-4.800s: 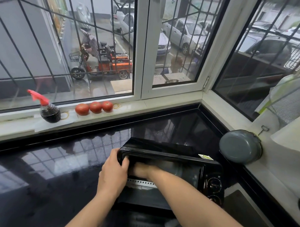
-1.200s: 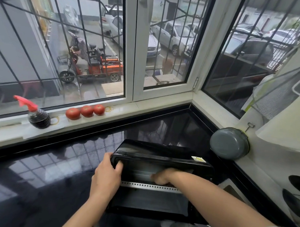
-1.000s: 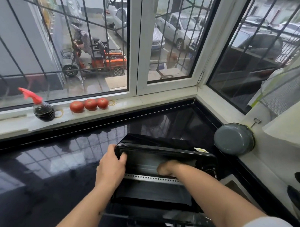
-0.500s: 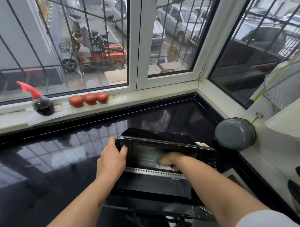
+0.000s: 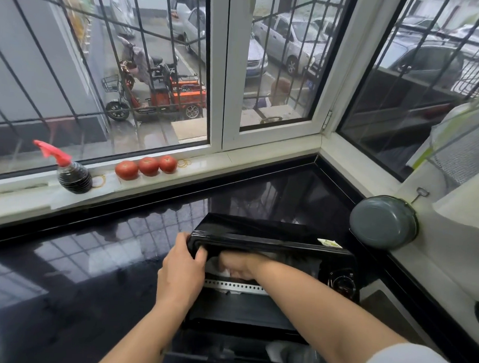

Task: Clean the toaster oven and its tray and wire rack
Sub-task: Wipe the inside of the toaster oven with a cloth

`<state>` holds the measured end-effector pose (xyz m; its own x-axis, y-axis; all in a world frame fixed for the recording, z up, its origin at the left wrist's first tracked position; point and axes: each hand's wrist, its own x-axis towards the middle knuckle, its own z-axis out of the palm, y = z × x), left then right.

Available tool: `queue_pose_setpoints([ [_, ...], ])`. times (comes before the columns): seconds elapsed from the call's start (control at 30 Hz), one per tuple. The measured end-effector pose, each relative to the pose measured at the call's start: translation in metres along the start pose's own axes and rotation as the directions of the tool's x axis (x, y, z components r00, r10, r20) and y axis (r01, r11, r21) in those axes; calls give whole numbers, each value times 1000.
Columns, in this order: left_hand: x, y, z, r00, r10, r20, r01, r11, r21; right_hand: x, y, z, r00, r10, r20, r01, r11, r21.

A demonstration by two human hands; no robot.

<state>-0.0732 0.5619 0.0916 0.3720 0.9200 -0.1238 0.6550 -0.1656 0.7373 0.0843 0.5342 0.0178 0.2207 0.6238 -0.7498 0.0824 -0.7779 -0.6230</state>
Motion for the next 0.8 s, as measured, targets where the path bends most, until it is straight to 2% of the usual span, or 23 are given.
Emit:
queue_pose_setpoints([
  [0.1,-2,-2,1,1000,6,-3,-6,1000,-11,5,-1,7,1000,-1,-4,0,999,-45],
  [0.17,-2,-3,1,1000,7,2,-7,1000,-8,9,-1,7,998,-24,-62,1,939,-343],
  [0.2,-2,-3,0,1000,3,5,-3,1000,-6,10,-1,8,992,-76,-103,14,862,-507],
  [0.3,-1,-3,0,1000,-8,11,8,1000,-7,1,-4,5,986,-141,-91,40,726,-687],
  [0.33,-1,-3,0,1000,-7,12,7,1000,-8,-2,-5,2,989,-133,-63,50,706,-707],
  [0.43,-1,-2,0,1000,-2,18,2,1000,-10,-11,-5,-10,999,46,20,-31,875,-484],
  [0.5,-1,-2,0,1000,-1,16,1,1000,-8,-16,-6,-13,991,108,78,-67,911,-407],
  [0.63,-1,-4,1,1000,13,-5,-13,1000,6,-13,-10,-2,989,9,149,48,927,-372],
  [0.7,-2,-4,2,1000,12,-9,-11,1000,11,-12,-14,1,984,-63,164,132,883,-450],
  [0.8,-2,-3,2,1000,4,-12,-4,1000,7,-14,-19,3,987,-89,130,155,709,-688],
])
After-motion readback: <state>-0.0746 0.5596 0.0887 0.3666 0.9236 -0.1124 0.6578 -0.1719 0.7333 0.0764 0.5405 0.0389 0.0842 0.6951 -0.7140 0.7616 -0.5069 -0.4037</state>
